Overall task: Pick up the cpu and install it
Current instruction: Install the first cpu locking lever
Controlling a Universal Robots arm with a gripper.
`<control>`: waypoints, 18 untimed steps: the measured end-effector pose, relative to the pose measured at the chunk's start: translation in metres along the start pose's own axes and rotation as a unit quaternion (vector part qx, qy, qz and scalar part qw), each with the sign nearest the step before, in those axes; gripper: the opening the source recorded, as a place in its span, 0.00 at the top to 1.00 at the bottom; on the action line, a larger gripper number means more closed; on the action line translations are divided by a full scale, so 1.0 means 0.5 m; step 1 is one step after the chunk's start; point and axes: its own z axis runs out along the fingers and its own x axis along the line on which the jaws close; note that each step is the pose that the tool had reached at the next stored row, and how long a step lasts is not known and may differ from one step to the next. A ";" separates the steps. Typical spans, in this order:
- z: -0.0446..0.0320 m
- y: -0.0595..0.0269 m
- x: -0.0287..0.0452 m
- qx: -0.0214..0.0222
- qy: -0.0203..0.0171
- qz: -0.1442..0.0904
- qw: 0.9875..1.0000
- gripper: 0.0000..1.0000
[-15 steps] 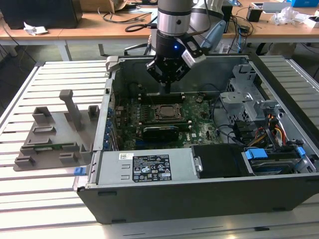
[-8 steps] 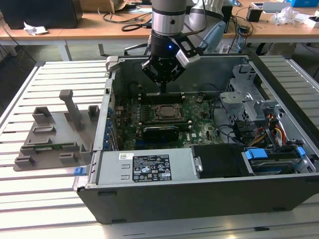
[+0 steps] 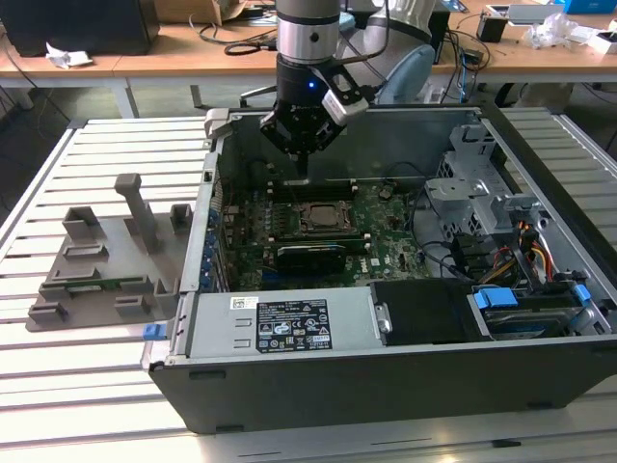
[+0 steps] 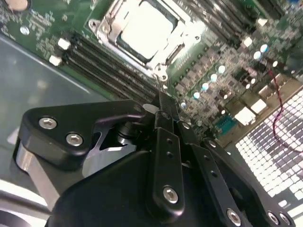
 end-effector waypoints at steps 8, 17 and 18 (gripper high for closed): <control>0.000 0.018 0.054 0.001 -0.007 0.000 1.000 0.89; 0.020 0.022 0.081 0.002 -0.010 0.002 1.000 0.89; 0.021 0.022 0.078 0.002 -0.010 0.003 1.000 0.89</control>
